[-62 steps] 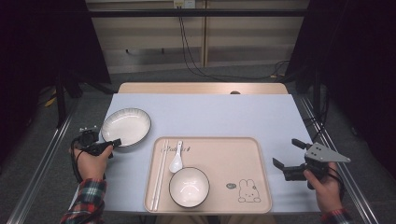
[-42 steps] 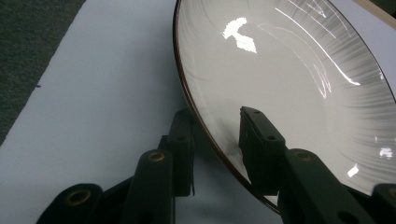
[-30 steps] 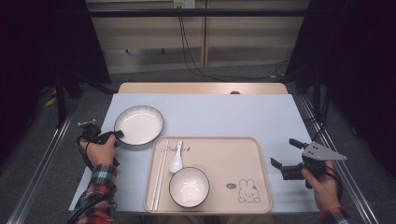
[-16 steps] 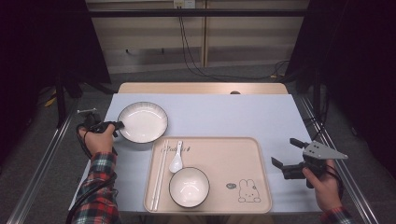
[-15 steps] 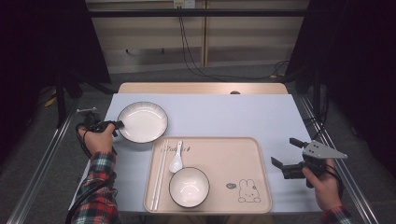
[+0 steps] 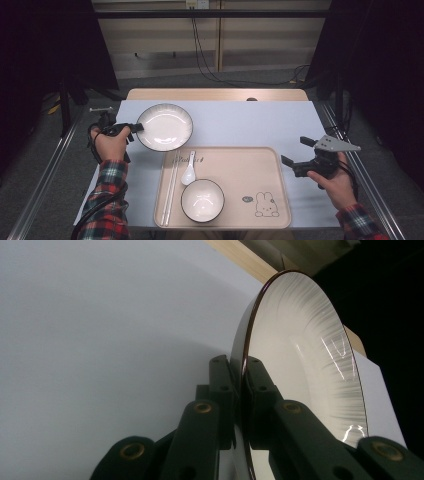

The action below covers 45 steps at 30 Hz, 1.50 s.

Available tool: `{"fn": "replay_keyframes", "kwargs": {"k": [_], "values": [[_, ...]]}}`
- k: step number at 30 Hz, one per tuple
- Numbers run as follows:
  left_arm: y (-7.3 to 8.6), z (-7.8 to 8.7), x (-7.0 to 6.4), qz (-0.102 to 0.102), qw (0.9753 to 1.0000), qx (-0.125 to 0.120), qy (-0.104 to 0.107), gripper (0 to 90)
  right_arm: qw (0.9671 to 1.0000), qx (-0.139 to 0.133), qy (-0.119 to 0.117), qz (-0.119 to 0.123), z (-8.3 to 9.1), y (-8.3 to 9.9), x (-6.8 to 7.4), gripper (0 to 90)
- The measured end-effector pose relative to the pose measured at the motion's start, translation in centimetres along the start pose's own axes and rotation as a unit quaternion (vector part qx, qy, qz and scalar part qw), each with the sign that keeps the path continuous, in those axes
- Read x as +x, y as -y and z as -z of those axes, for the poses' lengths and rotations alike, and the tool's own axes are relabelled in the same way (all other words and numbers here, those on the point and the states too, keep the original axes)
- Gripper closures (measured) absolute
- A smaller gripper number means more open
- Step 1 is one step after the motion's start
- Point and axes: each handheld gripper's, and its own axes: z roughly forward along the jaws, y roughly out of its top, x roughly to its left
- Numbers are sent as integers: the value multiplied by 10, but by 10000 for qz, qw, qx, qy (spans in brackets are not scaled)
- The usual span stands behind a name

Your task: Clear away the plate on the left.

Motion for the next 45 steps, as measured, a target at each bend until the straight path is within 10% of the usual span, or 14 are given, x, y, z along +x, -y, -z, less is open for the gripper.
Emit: {"fn": "replay_keyframes", "kwargs": {"k": [13,22,28,35,38,41,45], "values": [[26,-18,-69,-537,9957,519,556,853,9951,28,-453,-883,-36,-42,15,30],[50,-37,-110,-860,9865,936,1030,853,9897,263,-823,-1143,-63,-58,30,116],[58,-43,-129,-954,9804,1049,1367,853,9856,334,-902,-1390,-81,-58,33,325],[67,-48,-133,-922,9754,1014,1728,852,9707,600,-1271,-1948,-85,-56,35,633],[70,-50,-132,-1031,9745,949,1751,854,9579,718,-1382,-2411,-84,-55,32,695],[74,-51,-133,-1393,9666,871,1966,825,9384,881,-1357,-3055,-78,-58,29,808],[78,-53,-138,-1611,9628,810,2010,834,9412,877,-1101,-3071,-69,-64,28,811]]}}
